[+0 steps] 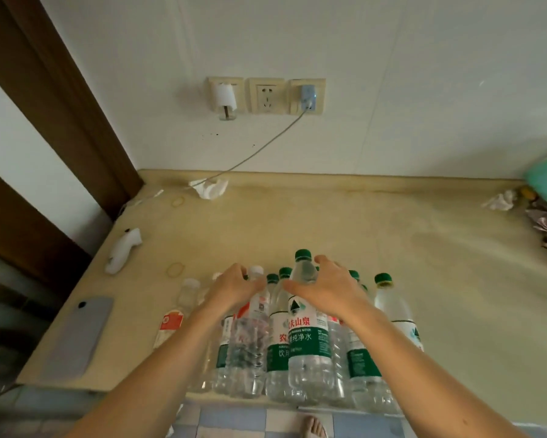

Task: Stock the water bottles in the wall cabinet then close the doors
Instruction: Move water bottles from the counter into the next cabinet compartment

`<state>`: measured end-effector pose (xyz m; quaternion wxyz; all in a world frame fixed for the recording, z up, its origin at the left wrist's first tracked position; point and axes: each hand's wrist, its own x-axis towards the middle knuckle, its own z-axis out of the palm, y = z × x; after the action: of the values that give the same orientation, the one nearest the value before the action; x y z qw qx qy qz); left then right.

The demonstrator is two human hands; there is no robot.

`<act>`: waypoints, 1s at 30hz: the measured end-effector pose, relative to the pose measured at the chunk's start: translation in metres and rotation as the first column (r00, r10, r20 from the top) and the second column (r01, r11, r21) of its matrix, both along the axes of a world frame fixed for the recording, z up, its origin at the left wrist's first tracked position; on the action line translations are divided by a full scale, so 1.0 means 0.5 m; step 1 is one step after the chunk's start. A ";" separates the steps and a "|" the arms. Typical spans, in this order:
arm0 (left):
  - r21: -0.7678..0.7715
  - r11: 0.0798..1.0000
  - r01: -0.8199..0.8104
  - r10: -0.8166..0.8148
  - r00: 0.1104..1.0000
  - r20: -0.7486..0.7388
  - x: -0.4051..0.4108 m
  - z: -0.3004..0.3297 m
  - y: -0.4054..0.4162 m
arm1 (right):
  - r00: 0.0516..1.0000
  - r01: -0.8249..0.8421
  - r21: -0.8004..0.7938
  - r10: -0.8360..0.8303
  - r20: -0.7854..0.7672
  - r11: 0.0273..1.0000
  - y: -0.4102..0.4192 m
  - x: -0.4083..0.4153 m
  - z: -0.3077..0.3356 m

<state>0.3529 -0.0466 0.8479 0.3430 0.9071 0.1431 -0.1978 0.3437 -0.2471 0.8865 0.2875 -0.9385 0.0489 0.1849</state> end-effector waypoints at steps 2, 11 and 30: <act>-0.037 0.999 0.005 -0.006 1.000 -0.026 -0.003 -0.009 0.004 | 1.000 -0.013 0.017 0.014 -0.019 1.000 -0.005 0.007 -0.002; -0.308 0.951 0.004 -0.001 1.000 0.010 -0.008 0.006 0.037 | 0.991 0.073 0.234 -0.045 -0.126 0.970 -0.018 0.024 -0.002; -0.269 0.935 0.231 -0.029 0.805 0.593 0.162 0.179 0.052 | 0.781 0.040 0.447 -0.307 0.543 0.894 -0.017 0.135 0.080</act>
<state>0.4339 -0.0207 0.9375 0.5016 0.8615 -0.0665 0.0434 0.4110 -0.2558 0.9266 0.4950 -0.8569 0.0034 -0.1440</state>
